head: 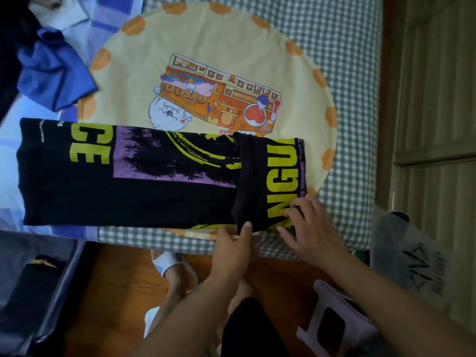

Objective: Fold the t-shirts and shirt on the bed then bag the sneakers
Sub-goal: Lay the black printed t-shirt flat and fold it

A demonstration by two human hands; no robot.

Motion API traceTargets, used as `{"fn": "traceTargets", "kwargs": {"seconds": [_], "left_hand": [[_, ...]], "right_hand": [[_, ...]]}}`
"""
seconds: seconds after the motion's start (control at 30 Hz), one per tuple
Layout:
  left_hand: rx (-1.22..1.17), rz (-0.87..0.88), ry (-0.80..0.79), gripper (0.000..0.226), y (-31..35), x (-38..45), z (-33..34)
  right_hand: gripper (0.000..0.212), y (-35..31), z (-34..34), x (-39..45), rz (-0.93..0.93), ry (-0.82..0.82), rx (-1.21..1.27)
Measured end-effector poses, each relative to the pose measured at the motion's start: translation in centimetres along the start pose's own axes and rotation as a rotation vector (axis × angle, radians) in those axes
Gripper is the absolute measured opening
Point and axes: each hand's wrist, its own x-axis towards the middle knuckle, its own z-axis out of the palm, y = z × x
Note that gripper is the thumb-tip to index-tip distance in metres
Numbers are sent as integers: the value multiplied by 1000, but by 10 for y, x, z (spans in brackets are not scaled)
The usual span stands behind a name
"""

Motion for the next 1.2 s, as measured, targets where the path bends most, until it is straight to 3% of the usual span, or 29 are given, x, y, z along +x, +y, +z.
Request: {"fn": "traceTargets", "kwargs": {"seconds": [0.07,0.1,0.17,0.23,0.37,0.5,0.63,0.7,0.77,0.8,0.87,0.97,1.03,1.1,1.17,1.2], "left_hand": [[-146,109,77,15,9,2,2],[-99,231,112,15,13,0,0],[131,503,158,27,17,-2,-7],[340,666,144,36,18,0,-13],[299,530,224,28,22,23,-31],[631,589,284,24,32,23,-28],[884,1076,304,10,24,9,-19],[1171,1227,203,31,11,16,-15],[1372,1181,130,51,4,34,-20],[1465,1128,102,59,0,43,-26],[1624,1033,56,73,-6,59,-38],[1766,926,44,77,-4,64,-43],[1763,972,5,75,6,63,-46],[1579,1112,67,71,19,59,-65],[1259,1163,300,61,31,55,-108],[1123,1093,467,57,36,56,-138]], "right_hand": [[45,1,3,1,1,-4,-5],[45,2,4,0,0,-2,-11],[45,3,5,-1,-11,3,-18],[46,2,5,0,-12,-4,-37],[41,1,4,6,-45,-17,-63],[36,6,-1,15,-119,8,-82],[35,-1,-14,29,-171,83,-75],[28,-11,-26,43,-184,163,-22],[23,-21,-32,70,-162,221,23],[33,-27,-33,85,-137,200,21],[58,-32,-26,115,-108,71,-43],[71,-35,-3,139,-111,-105,-179],[72,-33,7,142,-85,-138,-225],[70,-36,7,140,-58,-105,-228],[67,-46,1,133,10,-23,-167],[65,-54,-1,127,60,15,-113]]}}
